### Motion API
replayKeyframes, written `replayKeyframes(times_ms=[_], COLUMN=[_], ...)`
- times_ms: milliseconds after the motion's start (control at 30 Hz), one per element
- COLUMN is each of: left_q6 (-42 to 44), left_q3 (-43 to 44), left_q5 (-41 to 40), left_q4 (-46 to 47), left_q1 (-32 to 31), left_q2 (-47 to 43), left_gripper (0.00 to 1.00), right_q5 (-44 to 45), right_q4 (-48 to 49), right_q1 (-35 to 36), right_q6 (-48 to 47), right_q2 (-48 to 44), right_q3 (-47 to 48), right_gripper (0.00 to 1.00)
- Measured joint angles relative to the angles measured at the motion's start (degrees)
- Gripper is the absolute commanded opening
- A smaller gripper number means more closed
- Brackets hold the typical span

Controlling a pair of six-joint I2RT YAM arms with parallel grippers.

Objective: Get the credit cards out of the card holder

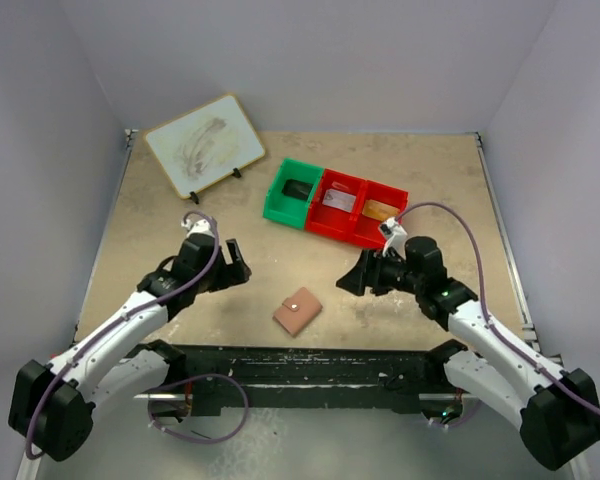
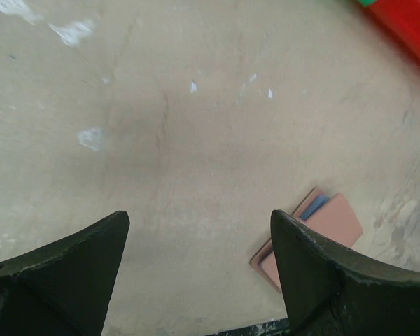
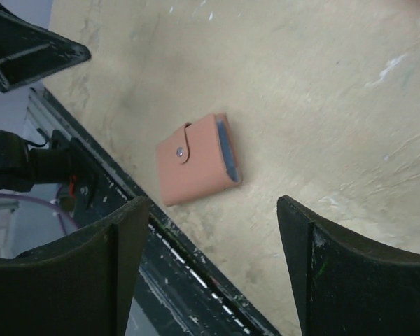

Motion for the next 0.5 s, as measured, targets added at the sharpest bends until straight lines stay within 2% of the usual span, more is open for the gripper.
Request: replayKeyframes(times_ms=[133,233,500], left_q6=[-3.3,-5.4,-7.1], left_q3=[-3.5,-5.8,-6.2], left_q5=[2.1,3.5,5.0], left_q4=[3.9,8.1,18.6], left_q1=[-6.5,-11.6,-18.3], left_q2=[3.3,4.4,11.5], left_gripper=[0.75,0.75,0.75], right_q5=[0.2,1.1,2.2], right_q4=[6.8,10.4,19.6], right_q1=[3.7,5.7,8.8], right_q6=[8.1,13.8,23.8], right_q2=[0.2,0.2,1.2], right_q3=[-6.0,-9.5,-16.4], right_gripper=[0.65,0.63,0.61])
